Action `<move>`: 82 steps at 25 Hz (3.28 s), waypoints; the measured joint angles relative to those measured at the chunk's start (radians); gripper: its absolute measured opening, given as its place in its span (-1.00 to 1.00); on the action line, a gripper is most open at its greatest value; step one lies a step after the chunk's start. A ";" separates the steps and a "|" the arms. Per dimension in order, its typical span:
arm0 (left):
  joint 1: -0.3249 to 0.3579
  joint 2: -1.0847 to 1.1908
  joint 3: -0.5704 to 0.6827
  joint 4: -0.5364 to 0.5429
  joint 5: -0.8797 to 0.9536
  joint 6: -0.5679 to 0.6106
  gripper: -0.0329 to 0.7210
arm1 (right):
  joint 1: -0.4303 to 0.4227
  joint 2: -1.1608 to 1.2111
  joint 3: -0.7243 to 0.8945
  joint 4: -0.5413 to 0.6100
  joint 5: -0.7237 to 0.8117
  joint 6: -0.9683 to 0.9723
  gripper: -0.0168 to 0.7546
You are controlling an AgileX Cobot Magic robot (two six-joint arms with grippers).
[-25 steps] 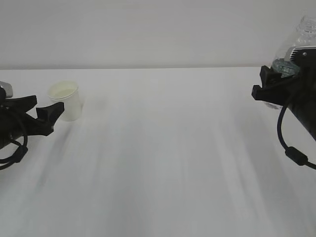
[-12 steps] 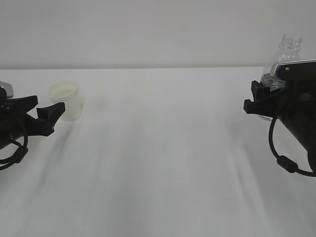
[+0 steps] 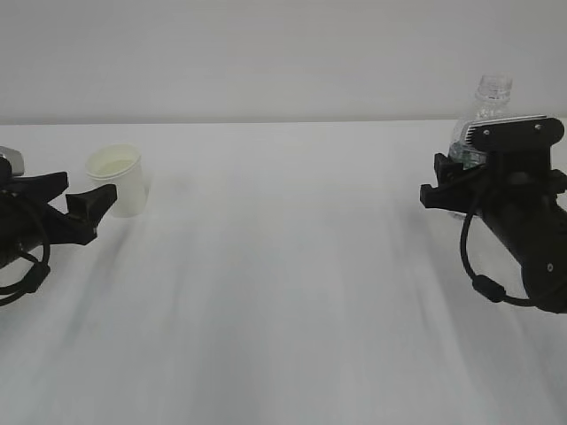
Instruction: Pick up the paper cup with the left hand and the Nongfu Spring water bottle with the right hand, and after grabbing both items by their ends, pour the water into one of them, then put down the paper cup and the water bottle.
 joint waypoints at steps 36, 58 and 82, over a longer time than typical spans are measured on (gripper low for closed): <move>0.000 0.000 0.001 0.002 0.000 0.000 0.62 | -0.176 0.231 -0.207 -0.191 0.007 0.154 0.32; 0.000 0.000 0.001 0.002 0.000 0.000 0.62 | -0.179 0.337 -0.294 -0.203 -0.018 0.179 0.32; 0.000 -0.028 0.001 0.002 0.000 0.000 0.62 | -0.179 0.269 -0.232 -0.264 -0.021 0.164 0.59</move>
